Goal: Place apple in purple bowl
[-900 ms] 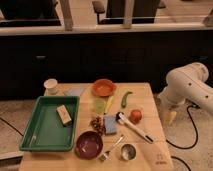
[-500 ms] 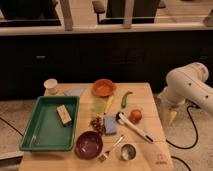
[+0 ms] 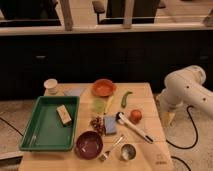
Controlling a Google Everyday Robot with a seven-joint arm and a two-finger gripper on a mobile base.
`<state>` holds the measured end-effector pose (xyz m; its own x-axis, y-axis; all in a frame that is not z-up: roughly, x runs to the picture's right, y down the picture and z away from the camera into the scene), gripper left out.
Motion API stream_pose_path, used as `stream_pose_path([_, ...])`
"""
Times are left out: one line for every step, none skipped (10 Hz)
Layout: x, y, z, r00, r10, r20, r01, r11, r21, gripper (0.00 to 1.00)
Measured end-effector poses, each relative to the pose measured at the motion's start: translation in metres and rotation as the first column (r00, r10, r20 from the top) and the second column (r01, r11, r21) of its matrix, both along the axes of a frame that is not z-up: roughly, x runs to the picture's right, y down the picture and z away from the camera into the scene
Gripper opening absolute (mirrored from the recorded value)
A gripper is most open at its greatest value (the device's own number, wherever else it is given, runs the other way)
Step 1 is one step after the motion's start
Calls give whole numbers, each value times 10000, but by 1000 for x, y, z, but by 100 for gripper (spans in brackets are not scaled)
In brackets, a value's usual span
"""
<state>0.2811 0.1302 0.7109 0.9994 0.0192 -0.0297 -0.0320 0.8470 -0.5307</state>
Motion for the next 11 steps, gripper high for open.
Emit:
stream_pose_path([-3, 3, 5, 10000, -40, 66, 40, 10000, 13, 80])
stream_pose_path([-3, 2, 5, 9999, -81, 129, 81, 10000, 31, 80])
stream_pose_path([-1, 2, 6, 9997, -141, 177, 140, 9999, 53, 80])
stream_pose_path([-1, 2, 8, 9994, -189, 278, 187, 9998, 69, 80])
stream_pose_path([0, 2, 10, 9991, -239, 347, 236, 9997, 75, 80])
stream_pose_path([-1, 5, 15, 9986, -272, 445, 270, 9996, 53, 80])
stream_pose_path([-3, 7, 24, 9978, -380, 547, 376, 9993, 67, 80])
stream_pose_path([-4, 8, 28, 9968, -473, 643, 468, 9989, 86, 80])
stream_pose_path([-3, 7, 29, 9961, -565, 681, 559, 9984, 116, 80])
stream_pose_path([-2, 7, 30, 9951, -625, 768, 617, 9980, 123, 80])
stream_pose_path([-4, 7, 33, 9935, -696, 901, 689, 9976, 115, 80])
